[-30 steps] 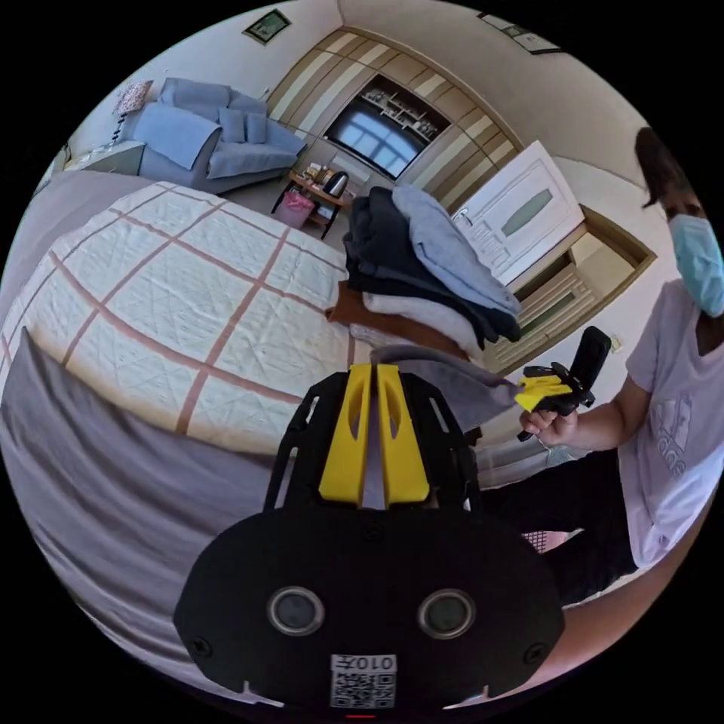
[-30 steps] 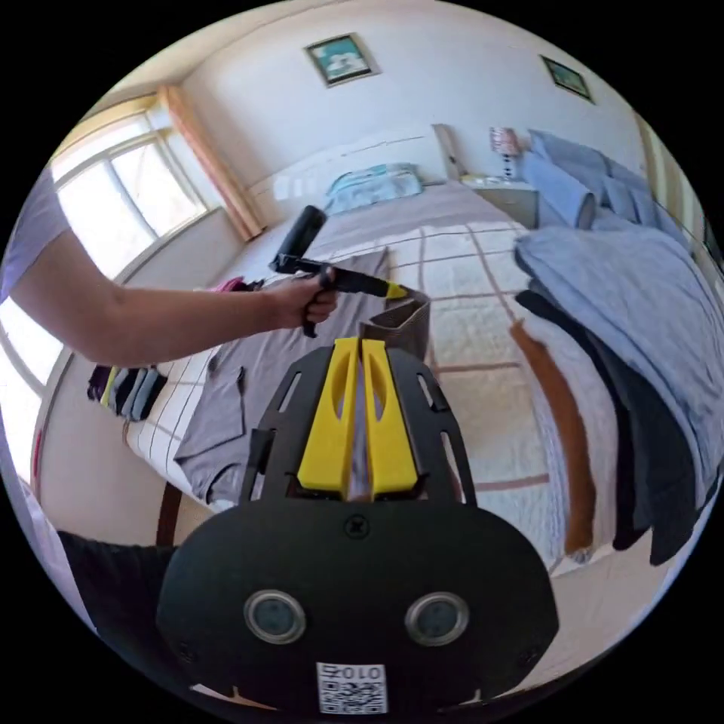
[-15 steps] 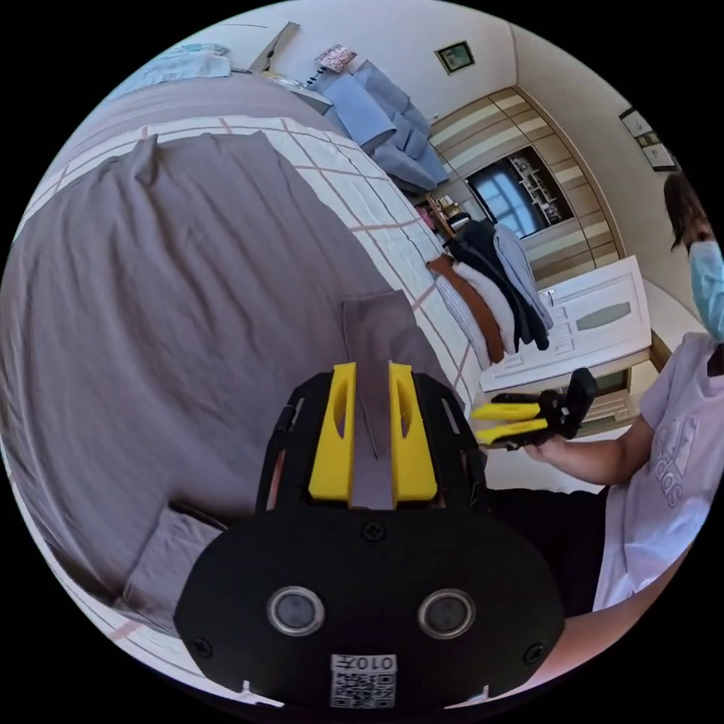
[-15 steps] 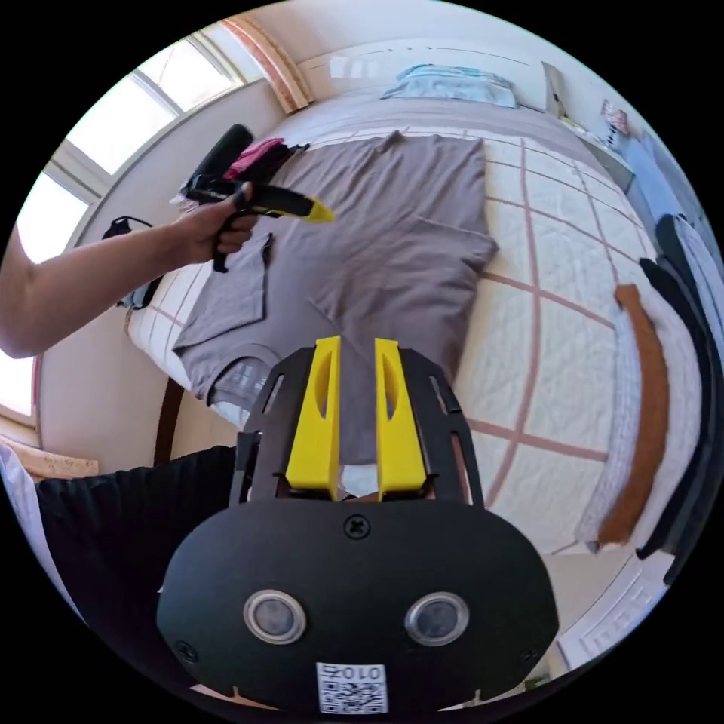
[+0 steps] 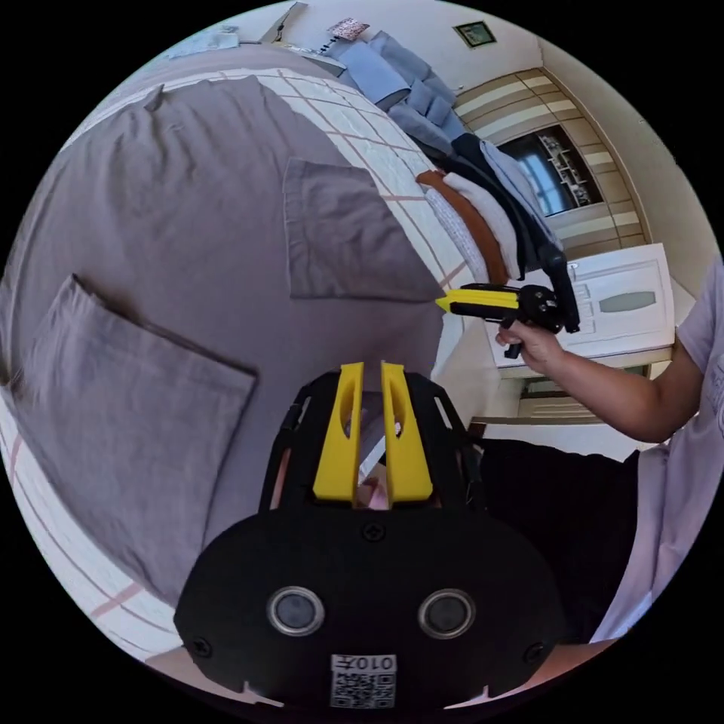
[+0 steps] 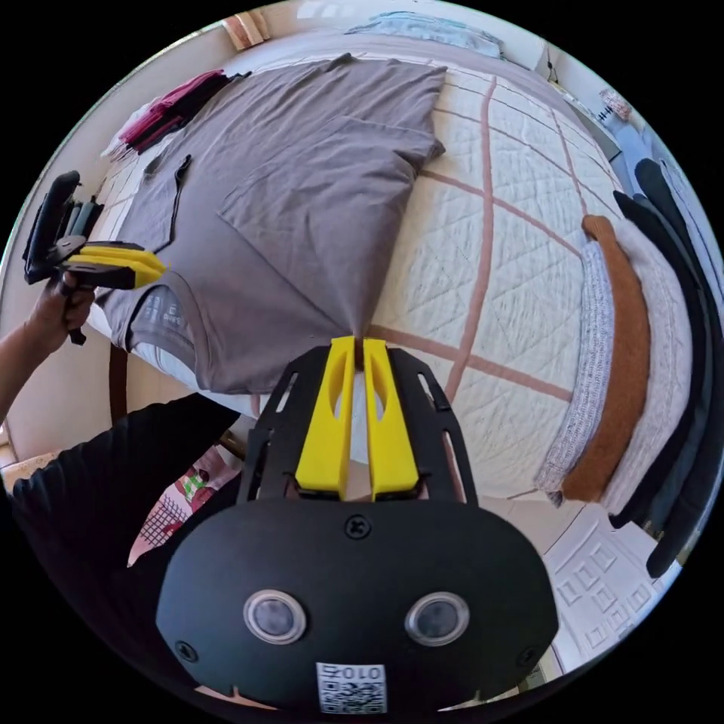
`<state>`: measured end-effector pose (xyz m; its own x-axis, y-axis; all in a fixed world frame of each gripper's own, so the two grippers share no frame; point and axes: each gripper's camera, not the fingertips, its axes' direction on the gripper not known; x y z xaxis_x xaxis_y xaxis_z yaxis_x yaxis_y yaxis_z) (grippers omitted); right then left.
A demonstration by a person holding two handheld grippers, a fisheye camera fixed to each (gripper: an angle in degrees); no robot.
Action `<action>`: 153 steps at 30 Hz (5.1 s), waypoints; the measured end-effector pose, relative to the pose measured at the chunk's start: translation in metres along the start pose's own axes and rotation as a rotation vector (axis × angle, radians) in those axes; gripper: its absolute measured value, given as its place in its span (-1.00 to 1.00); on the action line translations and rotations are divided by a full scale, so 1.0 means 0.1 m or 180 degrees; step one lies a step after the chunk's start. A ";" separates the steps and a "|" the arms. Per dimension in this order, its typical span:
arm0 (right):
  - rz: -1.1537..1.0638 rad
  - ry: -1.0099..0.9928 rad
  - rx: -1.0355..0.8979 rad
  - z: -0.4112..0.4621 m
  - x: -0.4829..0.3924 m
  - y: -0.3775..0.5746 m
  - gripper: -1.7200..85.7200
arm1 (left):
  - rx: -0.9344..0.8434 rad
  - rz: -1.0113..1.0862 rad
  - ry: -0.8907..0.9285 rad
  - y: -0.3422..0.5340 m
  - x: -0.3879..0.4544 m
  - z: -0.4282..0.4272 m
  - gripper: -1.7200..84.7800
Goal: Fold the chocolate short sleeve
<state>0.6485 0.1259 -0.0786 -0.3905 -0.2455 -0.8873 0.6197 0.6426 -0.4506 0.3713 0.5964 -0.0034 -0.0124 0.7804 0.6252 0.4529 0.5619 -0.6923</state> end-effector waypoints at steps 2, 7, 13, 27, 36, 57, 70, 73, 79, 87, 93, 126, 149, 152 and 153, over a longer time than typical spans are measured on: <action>-0.0059 0.0039 0.0026 0.04 -0.02 0.02 -0.87 | -0.0078 -0.0138 -0.0422 0.22 0.07 -0.14 -0.84; -0.0088 0.0134 0.0369 -0.36 0.00 -0.04 -0.88 | -0.0126 -0.0048 -0.1152 0.44 0.29 -0.59 -0.83; -0.0287 0.0112 0.0775 -0.63 -0.20 -0.46 -0.88 | -0.0151 -0.0412 -0.1398 0.43 0.08 -0.91 -0.84; -0.0079 0.0116 0.0572 -0.46 -0.31 -1.11 -0.87 | 0.0499 -0.0965 -0.1137 0.38 0.32 -1.65 -0.91; 0.0062 -0.0394 0.0939 -0.69 -0.03 -1.78 -0.84 | 0.0635 -0.1208 -0.1427 -0.18 0.39 -1.99 -0.82; -0.3366 0.0698 -0.0163 0.42 -1.79 -0.69 -0.81 | -0.1439 0.2079 -0.2106 0.33 3.26 0.06 -0.75; -0.2473 0.0151 -0.0033 0.14 -1.44 -1.28 -0.91 | -0.1318 0.2069 -0.2306 0.00 3.41 0.32 -0.82; -0.2558 0.0232 -0.0067 0.24 -1.46 -1.30 -0.90 | -0.1283 0.2055 -0.2389 -0.06 3.40 0.43 -0.86; -0.2838 0.0370 -0.0194 0.47 -1.51 -1.26 -0.88 | -0.1293 0.2043 -0.2184 -0.22 3.32 0.40 -0.95; -0.2852 0.0414 -0.0290 0.41 -1.43 -1.22 -0.89 | -0.1468 0.2088 -0.2075 -0.43 3.26 0.50 -0.97; -0.2968 0.0371 -0.0392 0.32 -1.30 -1.29 -0.89 | -0.1622 0.2113 -0.2095 -0.62 3.27 0.66 -0.97; -0.2145 -0.0190 -0.0217 0.10 0.78 -5.22 -0.89 | -0.2223 0.1185 -0.1800 -4.62 -0.40 -0.82 -0.96; -0.1867 -0.0402 0.0296 0.70 1.75 -2.97 -0.82 | -0.0264 -0.0067 -0.1776 -0.87 -0.31 -1.45 -0.75; -0.1945 -0.0479 -0.0044 0.82 1.71 -3.11 -0.88 | -0.0404 0.0140 -0.1842 -0.91 -0.30 -1.48 -0.74; -0.1975 -0.0488 -0.0005 0.73 1.73 -3.10 -0.89 | -0.0426 0.0175 -0.1863 -0.91 -0.29 -1.50 -0.74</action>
<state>0.4388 -0.1691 -0.0997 -0.5744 -0.6733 -0.4655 0.3086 0.3486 -0.8850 0.4637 0.4814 0.0953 -0.4571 0.8502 0.2612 0.5747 0.5065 -0.6429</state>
